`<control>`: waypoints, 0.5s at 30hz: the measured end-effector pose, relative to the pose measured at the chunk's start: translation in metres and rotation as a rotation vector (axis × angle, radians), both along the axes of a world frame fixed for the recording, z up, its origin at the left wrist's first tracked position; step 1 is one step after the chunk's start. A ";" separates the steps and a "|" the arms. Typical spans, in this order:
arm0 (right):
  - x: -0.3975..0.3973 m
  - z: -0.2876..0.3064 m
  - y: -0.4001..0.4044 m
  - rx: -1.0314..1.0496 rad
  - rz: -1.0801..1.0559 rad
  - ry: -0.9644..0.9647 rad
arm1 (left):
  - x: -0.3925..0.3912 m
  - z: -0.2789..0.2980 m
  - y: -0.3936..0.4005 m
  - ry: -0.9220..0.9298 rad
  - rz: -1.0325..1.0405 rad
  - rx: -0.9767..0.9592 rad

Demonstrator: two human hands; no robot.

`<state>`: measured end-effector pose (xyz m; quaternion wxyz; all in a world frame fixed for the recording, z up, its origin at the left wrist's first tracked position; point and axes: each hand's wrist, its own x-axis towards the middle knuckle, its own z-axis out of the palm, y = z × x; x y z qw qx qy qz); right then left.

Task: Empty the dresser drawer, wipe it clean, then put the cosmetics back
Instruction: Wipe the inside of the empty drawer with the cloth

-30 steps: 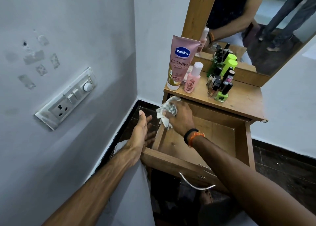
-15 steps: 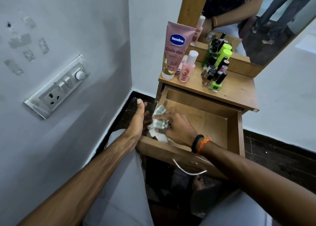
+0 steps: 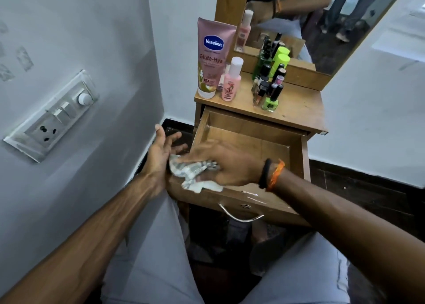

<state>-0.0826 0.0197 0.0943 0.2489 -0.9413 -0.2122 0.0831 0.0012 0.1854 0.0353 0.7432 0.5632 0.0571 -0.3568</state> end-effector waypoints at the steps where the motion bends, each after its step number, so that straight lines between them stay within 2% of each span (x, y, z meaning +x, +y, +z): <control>1: -0.002 -0.004 0.012 -0.045 0.039 -0.053 | 0.000 0.002 0.000 0.027 0.008 -0.032; 6: -0.034 -0.024 0.033 -0.110 0.019 -0.131 | -0.001 0.005 0.003 -0.023 -0.035 -0.012; 10: -0.084 -0.038 -0.002 -0.149 -0.027 -0.234 | -0.005 0.000 -0.001 -0.242 -0.125 0.149; 15: -0.154 -0.048 -0.043 -0.316 -0.195 -0.384 | -0.011 -0.005 -0.005 -0.501 -0.253 0.269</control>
